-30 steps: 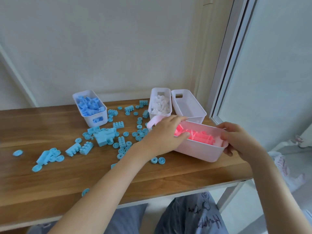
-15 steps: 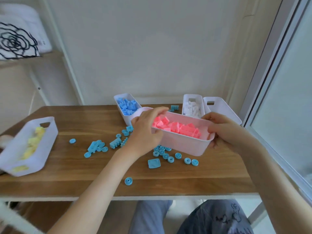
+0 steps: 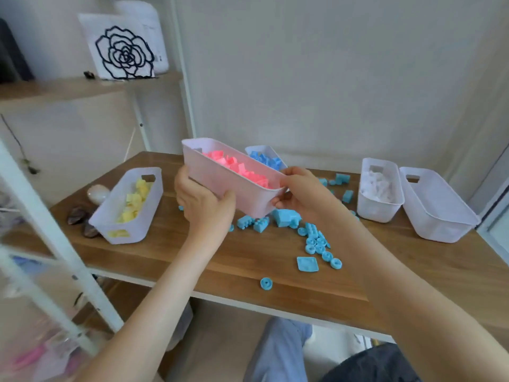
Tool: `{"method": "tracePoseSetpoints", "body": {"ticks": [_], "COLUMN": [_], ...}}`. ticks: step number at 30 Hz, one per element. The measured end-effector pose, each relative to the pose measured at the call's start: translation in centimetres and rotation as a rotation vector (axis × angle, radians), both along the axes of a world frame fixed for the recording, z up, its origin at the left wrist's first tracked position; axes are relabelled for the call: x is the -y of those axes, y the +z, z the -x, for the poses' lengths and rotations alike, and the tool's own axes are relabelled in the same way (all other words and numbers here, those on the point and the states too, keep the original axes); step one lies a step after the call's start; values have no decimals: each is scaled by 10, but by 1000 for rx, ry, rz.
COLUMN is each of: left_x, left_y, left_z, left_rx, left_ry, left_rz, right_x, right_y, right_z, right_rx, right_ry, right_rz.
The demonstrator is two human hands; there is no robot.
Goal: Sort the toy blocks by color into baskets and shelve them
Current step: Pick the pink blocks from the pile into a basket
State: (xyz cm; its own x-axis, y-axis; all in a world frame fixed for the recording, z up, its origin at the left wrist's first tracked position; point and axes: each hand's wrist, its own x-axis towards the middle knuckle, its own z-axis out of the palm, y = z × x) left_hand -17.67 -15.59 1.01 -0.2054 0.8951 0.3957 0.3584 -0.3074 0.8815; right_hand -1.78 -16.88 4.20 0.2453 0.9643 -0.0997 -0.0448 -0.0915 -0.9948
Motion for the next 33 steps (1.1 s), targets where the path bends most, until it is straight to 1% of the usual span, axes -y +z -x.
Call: {"method": "tracePoseSetpoints", "body": {"ticks": [2, 4, 6, 8, 10, 12, 14, 16, 19, 22, 23, 24, 26, 27, 29, 31, 33], "left_x": [-5, -15, -27, -37, -46, -51, -54, -55, -55, -59, -61, -61, -61, -61, -59, -53, -43], "left_y": [-4, -7, -9, -10, -13, -17, -21, -24, -27, -30, -30, -29, -29, -30, -32, -34, -32], "left_z": [14, 33, 52, 66, 79, 87, 93, 95, 92, 79, 72, 64, 39, 27, 1, -29, -57], "left_rx": [-8, -56, -176, -356, -450, -438, -412, -435, -496, -587, -601, -579, -491, -464, -394, -309, -307], "left_ry": [-16, -31, 3, 62, 101, 92, 77, 69, 62, 0, -56, -131, -306, -366, -466, -546, -607], "left_rz": [45, 77, 90, 108, 153, 206, 218, 209, 175, 72, 33, 7, 0, -8, -33, -68, -105], "right_x": [-19, -43, -66, -86, -108, -126, -137, -142, -136, -130, -126, -122, -106, -95, -69, -44, -24], "right_y": [1, 1, -1, -3, -8, -19, -29, -35, -43, -45, -43, -40, -33, -28, -18, -14, -14], "right_z": [18, 37, 54, 66, 77, 81, 85, 86, 88, 84, 79, 76, 62, 56, 39, 15, -14], "right_rx": [-77, -110, -122, -133, -142, -169, -157, -130, -88, -82, -32, 78, 363, 468, 596, 769, 888], "right_ry": [13, 16, 5, -19, -50, -120, -141, -122, -18, 35, 29, 21, -24, -46, -46, -52, -79], "right_rz": [14, 31, 32, 30, 61, 128, 184, 236, 284, 303, 287, 248, 96, 10, -112, -163, -185]}}
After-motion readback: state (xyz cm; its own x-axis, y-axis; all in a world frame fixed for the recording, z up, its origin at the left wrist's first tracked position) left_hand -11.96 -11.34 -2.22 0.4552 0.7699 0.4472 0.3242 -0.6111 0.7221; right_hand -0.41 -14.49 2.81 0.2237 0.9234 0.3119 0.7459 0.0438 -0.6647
